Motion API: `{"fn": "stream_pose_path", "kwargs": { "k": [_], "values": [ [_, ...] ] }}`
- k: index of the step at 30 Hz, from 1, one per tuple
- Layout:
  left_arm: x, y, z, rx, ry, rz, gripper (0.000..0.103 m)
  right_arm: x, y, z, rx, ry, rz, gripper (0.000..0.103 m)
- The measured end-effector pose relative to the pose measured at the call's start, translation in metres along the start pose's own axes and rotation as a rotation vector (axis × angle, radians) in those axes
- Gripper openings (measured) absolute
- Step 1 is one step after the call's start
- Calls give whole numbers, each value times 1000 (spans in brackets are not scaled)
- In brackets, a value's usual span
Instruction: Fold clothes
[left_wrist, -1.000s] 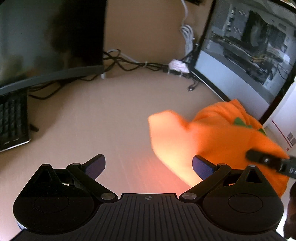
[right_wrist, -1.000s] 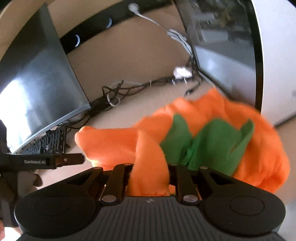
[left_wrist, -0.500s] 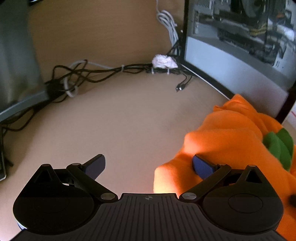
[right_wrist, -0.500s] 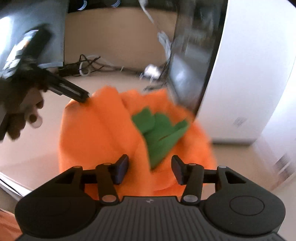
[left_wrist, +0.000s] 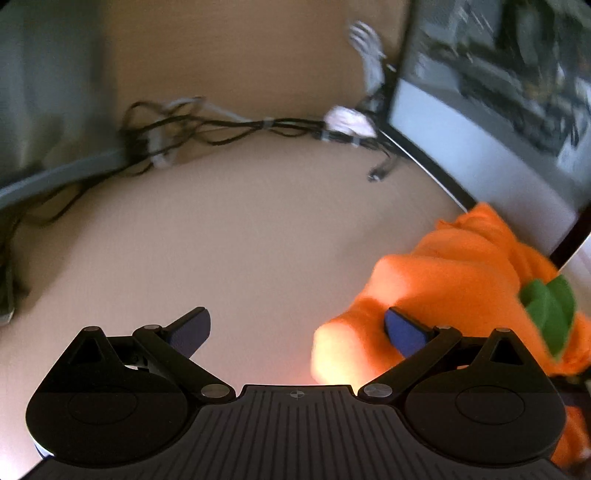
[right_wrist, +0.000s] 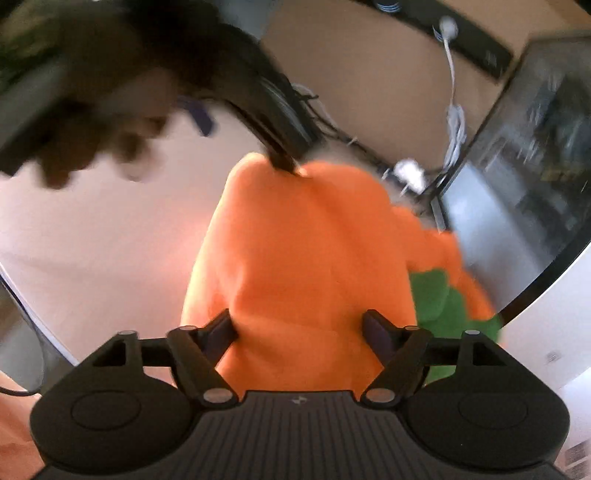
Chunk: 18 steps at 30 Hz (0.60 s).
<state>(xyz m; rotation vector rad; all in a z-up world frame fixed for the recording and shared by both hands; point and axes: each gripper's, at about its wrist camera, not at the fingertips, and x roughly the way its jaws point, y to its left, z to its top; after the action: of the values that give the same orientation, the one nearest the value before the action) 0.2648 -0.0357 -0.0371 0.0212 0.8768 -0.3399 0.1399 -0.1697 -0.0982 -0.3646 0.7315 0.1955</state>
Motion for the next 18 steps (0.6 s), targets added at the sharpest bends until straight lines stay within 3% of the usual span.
{"fn": "stream_pose_path", "kwargs": {
  "k": [6,8,10,12,18],
  "values": [
    [-53,83,-28,-169,-43,65,103,7,-15,37,354,21,331,24],
    [-67,107,-36,-216,-54,88,102,2,-16,47,475,-7,488,18],
    [-77,126,-40,-250,-69,87,102,-5,-20,54,558,-41,581,15],
    [-79,135,-39,-271,-65,55,103,-10,-24,59,551,-69,558,15],
    [-47,116,-40,-284,39,-162,103,-7,-11,44,329,-25,269,15]
  ]
}}
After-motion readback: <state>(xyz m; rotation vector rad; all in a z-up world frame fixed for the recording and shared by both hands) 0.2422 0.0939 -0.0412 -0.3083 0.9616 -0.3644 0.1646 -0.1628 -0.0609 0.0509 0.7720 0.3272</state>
